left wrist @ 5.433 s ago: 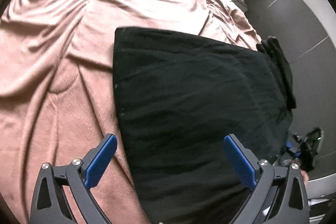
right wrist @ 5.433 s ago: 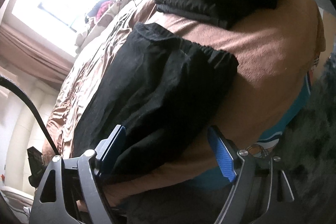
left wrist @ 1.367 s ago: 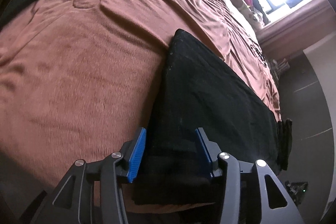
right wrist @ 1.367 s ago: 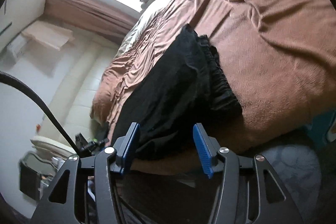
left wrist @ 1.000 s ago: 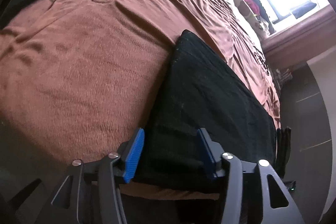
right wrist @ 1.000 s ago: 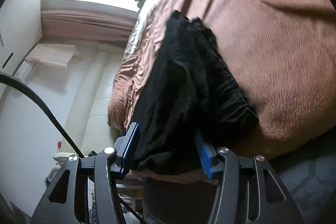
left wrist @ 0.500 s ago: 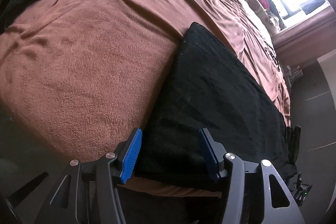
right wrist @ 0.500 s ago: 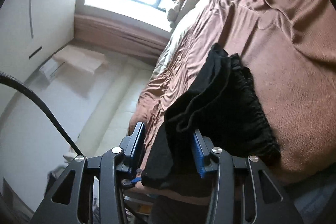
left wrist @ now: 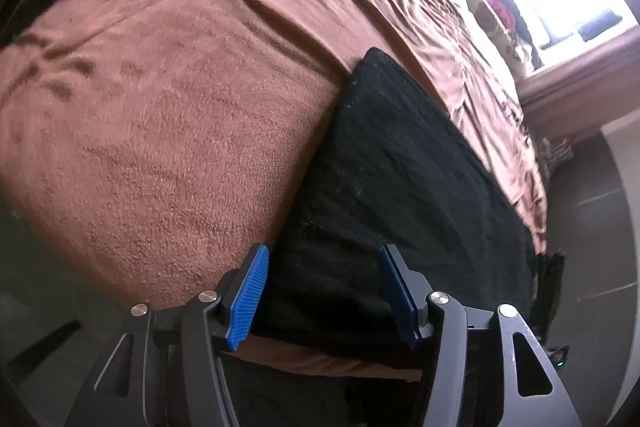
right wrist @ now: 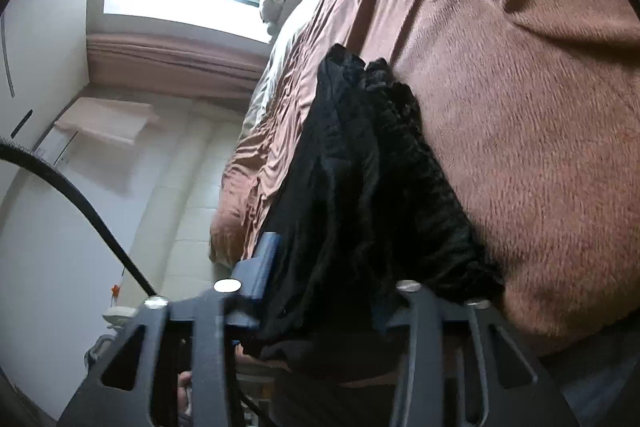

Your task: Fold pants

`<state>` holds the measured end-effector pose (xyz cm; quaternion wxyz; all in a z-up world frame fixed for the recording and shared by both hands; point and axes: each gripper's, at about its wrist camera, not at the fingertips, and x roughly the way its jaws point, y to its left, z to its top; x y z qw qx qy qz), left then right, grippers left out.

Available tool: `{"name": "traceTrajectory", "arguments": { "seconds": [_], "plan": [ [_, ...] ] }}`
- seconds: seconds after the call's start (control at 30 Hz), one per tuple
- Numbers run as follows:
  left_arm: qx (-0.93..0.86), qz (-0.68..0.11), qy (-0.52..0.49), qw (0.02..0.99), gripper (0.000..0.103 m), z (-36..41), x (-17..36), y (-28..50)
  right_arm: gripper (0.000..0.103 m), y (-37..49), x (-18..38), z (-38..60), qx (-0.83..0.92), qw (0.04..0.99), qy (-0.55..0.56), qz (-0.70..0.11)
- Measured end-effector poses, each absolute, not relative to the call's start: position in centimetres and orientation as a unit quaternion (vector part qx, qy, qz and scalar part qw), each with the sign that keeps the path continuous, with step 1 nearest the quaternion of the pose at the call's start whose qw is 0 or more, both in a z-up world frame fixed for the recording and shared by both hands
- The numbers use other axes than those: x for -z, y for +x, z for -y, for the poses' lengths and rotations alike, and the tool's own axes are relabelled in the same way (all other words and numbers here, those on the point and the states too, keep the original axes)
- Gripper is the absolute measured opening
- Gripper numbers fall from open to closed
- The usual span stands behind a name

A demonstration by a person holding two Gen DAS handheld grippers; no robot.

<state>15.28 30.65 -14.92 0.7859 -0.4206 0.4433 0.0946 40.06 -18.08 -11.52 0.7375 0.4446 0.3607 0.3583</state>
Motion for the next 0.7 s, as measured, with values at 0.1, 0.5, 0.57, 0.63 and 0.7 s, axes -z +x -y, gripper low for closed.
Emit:
{"name": "traceTrajectory", "arguments": {
  "seconds": [0.1,0.5,0.57,0.63,0.7],
  "plan": [
    [-0.089,-0.416,-0.474,0.771,0.063,-31.5,15.5,14.4,0.008,40.2,10.5,18.0,-0.363,0.737,0.444,-0.358],
    [-0.079,-0.382,-0.520,0.760,0.063,-31.3,15.7,11.6,0.006,38.3,8.6,18.9,-0.383,0.729,0.451,-0.345],
    [-0.078,-0.377,-0.522,0.761,0.063,-31.2,15.8,11.3,0.006,37.8,9.1,19.3,-0.375,0.732,0.448,-0.351],
    [-0.078,-0.373,-0.522,0.763,0.063,-31.0,15.9,11.1,0.006,37.4,9.5,19.8,-0.368,0.736,0.439,-0.360],
    [-0.077,-0.371,-0.522,0.764,0.063,-30.8,16.0,11.2,0.006,37.2,10.7,20.4,-0.352,0.736,0.437,-0.378]
  ]
}}
